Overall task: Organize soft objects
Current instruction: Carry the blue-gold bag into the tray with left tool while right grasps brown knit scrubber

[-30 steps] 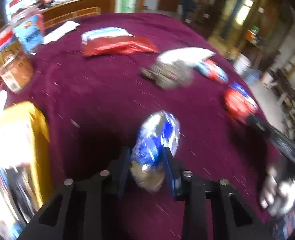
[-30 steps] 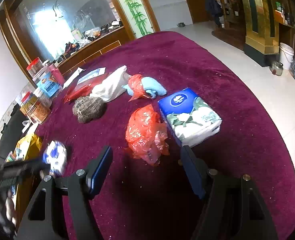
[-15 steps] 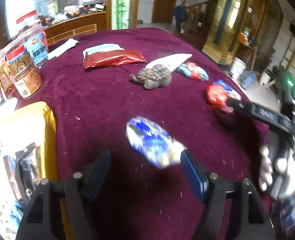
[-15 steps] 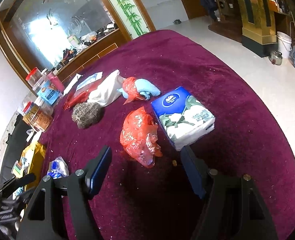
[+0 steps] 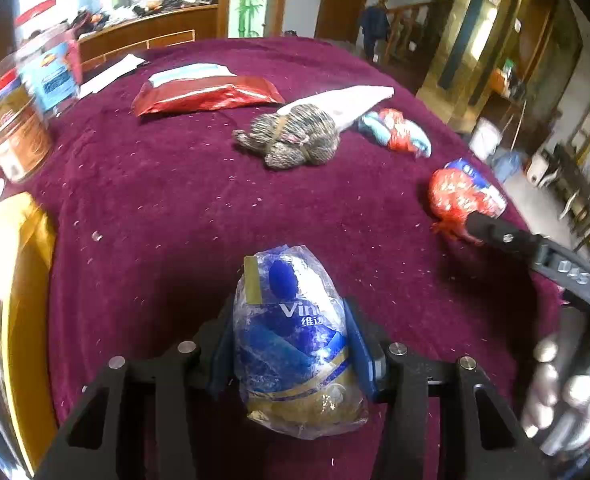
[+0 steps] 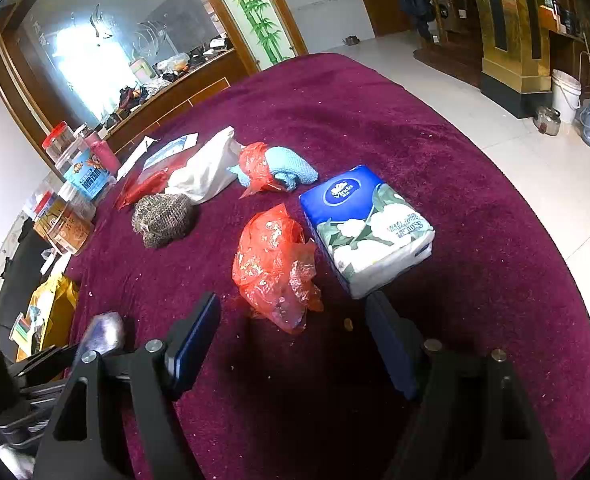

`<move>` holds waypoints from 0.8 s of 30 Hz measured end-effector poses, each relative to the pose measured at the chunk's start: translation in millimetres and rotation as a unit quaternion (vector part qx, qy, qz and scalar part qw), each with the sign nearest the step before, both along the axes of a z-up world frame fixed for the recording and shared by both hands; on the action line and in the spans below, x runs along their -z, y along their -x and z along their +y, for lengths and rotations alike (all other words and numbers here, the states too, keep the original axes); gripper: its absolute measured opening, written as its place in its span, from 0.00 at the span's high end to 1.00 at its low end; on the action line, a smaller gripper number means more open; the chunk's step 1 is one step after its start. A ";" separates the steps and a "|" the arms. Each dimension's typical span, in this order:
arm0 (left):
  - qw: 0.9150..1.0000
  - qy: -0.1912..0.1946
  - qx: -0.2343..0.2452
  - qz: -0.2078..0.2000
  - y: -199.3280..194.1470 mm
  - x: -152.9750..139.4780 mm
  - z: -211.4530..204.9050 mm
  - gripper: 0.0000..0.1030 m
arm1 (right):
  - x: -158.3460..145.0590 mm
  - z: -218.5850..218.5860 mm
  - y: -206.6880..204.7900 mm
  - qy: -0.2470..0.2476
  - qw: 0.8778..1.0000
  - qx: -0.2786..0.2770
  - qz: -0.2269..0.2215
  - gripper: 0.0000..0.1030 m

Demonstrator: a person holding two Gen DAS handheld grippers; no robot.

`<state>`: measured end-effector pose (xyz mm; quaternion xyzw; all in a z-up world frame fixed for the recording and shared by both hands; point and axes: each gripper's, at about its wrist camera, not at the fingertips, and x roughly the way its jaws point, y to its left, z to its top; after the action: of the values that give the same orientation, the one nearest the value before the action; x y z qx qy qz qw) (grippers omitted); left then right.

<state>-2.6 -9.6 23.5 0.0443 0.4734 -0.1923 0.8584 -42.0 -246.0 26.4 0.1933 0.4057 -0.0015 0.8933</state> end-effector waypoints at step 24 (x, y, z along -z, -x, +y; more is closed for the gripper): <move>0.967 0.233 -0.001 -0.105 144.1 -154.2 131.0 0.49 | -2.1 -1.1 1.3 0.001 1.000 0.003 0.018 0.24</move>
<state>-146.7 121.5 177.7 -0.1378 0.3230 -0.2911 0.8899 -43.3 -247.1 28.5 0.1933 0.4209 -0.0083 0.8862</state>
